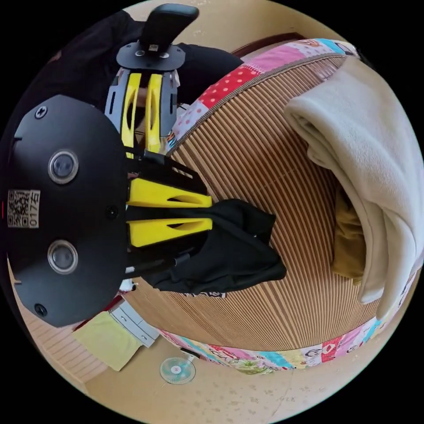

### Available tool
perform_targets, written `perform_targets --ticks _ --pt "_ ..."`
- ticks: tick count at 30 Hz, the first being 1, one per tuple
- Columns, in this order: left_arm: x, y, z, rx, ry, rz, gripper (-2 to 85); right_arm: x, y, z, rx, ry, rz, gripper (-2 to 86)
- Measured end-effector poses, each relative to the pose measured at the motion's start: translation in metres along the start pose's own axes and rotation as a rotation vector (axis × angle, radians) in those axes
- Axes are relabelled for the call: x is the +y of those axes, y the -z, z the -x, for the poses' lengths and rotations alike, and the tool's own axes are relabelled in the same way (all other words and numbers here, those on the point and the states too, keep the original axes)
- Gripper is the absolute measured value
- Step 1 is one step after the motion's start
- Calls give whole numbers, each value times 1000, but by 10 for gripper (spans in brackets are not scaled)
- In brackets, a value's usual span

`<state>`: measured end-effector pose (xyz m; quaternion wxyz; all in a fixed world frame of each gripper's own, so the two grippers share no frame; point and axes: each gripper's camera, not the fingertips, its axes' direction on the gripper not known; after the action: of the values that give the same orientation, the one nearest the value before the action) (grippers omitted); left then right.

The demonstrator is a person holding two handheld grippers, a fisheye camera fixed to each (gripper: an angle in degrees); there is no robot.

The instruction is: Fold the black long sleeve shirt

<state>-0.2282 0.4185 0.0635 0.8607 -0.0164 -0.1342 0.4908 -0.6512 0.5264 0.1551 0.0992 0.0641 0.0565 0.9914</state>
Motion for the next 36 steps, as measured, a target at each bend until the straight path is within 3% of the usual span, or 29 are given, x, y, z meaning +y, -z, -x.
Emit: perform_targets --ticks 3,8,14,17,20,22,25,29,34,36 --pt "0 2 7 17 18 -14 99 56 26 -61 -187 -52 -162 42" --pt "-2 -14 33 113 107 68 101 250 17 -220 -647 -387 -644 38" --pt "3 -39 40 118 137 144 108 443 -107 -306 -787 -755 -888 42" --pt "5 -51 38 117 127 177 113 509 -173 -325 -860 -975 -909 57" --pt "7 -66 37 139 112 218 126 545 -226 -335 -899 -1120 -778 88" --pt "9 -76 33 140 91 238 132 570 -237 -333 -930 -1155 -813 105" --pt "10 -97 20 144 45 263 139 604 -244 -327 -1041 -1126 -954 127" --pt "9 -145 -6 152 24 295 154 617 -255 -323 -1147 -1035 -957 144" --pt "8 -223 -35 -18 48 448 174 643 -254 -316 -1249 -1003 -1014 137" --pt "10 -246 -46 -152 34 480 144 656 -245 -308 -1197 -1025 -978 130"
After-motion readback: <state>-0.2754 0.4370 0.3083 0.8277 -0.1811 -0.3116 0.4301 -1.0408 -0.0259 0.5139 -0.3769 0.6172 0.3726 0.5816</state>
